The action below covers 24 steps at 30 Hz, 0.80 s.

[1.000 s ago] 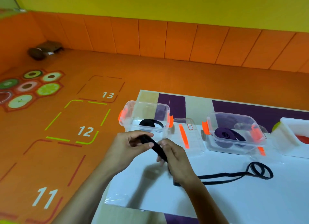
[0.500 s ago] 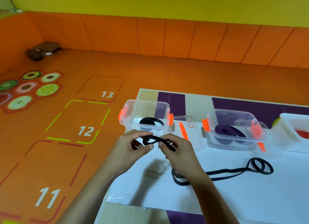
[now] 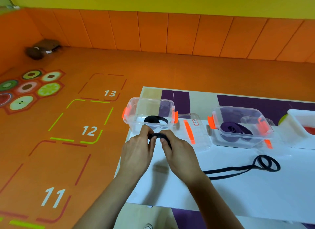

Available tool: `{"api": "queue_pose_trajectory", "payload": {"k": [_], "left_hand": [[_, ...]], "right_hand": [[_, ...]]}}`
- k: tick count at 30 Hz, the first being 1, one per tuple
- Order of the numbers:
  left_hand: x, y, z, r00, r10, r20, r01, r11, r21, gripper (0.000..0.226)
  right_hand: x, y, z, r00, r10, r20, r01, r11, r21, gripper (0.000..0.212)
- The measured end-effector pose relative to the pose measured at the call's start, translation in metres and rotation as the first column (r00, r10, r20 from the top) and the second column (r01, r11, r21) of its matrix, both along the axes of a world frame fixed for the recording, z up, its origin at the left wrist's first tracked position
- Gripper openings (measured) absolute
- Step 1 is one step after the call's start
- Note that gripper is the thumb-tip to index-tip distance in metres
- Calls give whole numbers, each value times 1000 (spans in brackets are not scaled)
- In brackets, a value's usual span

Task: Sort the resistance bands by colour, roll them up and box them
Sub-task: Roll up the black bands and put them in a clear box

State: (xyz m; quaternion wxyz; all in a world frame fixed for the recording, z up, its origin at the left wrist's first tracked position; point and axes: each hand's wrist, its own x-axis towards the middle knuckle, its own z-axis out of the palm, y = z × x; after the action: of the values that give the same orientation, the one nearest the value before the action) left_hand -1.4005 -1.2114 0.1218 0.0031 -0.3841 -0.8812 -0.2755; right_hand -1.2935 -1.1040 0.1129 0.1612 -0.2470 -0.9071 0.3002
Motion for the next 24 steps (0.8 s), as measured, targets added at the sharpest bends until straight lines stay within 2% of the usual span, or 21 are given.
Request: {"api": "queue_pose_trajectory", "payload": {"k": [2,4,8,10,13,16,18,20,24], "left_hand": [[4,3,1,997,54,52,-56,998,29,14],[3,5,3,976,102,191,-124,986,110,11],[13,9,4,847,114,519,-265,937,228,10],[21,10,4,808,103,580,-292,925,243,11],[23,11,6,802,88,591,-288,924,253,11],[18,9,11,797,58,601,-237,946,223,10],[14,7,13,761,44,647,-202,964,171,11],[10,5,16,671,8,741,-202,964,173,11],[-6,-2,22,418,-119,901,-195,957,216,22]], "right_hand": [[-3,-4,-3,998,-32,-59,33,999,22,32],[-5,-9,-3,997,-28,-76,26,1000,-16,43],[-6,-15,0,999,-22,-31,22,1000,-9,56],[-9,-14,1,998,-61,-19,62,997,36,49],[-9,-12,3,995,-82,-59,86,993,74,34],[-4,-8,5,996,-51,-73,53,998,20,27],[0,-2,6,998,-14,-61,14,1000,2,23],[5,5,7,998,22,-58,-22,1000,-13,18],[14,11,10,992,113,-56,-117,990,-74,20]]}}
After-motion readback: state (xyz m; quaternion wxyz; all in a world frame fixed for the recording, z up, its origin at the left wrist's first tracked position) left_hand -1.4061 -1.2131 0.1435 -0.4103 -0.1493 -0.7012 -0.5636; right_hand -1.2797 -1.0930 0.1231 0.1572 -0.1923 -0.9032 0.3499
